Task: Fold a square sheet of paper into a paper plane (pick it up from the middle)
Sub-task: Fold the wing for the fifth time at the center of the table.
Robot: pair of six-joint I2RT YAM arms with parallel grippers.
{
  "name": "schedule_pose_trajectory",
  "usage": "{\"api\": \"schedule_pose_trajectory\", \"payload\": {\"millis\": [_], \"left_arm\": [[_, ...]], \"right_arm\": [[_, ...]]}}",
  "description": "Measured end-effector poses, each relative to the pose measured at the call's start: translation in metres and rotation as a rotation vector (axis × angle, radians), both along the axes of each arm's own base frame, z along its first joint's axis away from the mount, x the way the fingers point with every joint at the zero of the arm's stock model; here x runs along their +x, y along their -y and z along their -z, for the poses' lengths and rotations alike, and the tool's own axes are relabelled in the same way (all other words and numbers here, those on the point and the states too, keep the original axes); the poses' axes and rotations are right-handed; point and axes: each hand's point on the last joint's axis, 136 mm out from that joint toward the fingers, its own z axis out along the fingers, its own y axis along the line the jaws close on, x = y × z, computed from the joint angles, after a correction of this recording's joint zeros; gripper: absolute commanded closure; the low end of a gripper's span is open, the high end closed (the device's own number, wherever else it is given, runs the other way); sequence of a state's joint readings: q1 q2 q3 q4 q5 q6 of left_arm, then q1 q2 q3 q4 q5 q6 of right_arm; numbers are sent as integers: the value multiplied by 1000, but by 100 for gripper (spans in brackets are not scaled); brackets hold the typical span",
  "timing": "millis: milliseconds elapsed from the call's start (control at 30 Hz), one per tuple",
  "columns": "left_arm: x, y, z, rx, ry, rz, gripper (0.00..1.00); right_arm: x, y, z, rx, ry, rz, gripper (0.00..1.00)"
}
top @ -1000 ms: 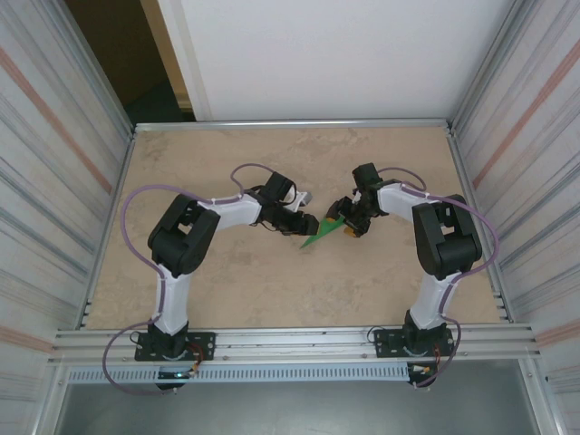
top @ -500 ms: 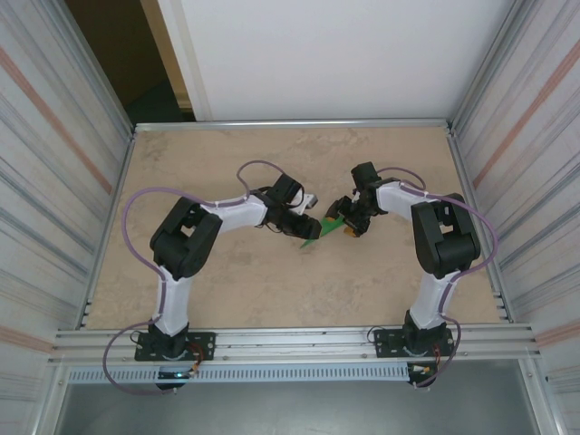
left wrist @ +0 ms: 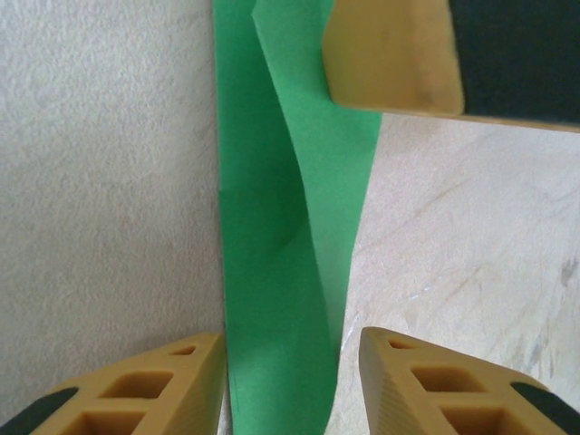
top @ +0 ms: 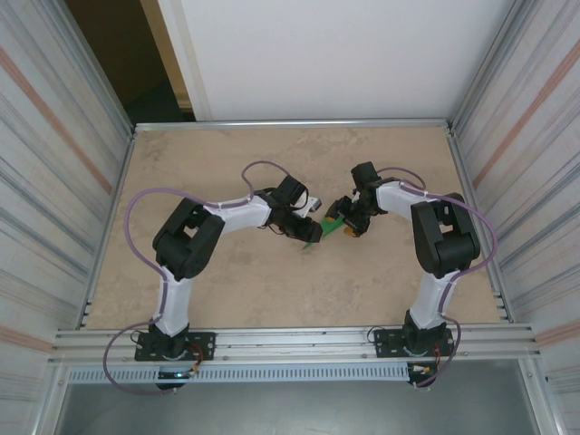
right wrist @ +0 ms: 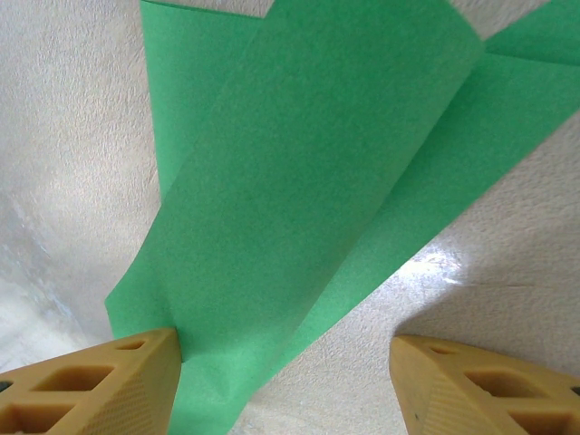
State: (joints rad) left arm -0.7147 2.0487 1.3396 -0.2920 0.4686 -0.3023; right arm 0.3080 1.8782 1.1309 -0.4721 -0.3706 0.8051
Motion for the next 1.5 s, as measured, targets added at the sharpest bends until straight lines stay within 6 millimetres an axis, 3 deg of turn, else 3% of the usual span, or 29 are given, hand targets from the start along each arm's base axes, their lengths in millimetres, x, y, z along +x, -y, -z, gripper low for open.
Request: {"api": "schedule_pose_trajectory", "payload": {"millis": [500,1500], "left_arm": [[3,-5,5,17,-1,-5,70],[6,-7,10,71,-91,-27,72]], "right_arm": [[0,0,1,-1,-7,6,38],[-3,5,5,-17,-23,14,50]]}}
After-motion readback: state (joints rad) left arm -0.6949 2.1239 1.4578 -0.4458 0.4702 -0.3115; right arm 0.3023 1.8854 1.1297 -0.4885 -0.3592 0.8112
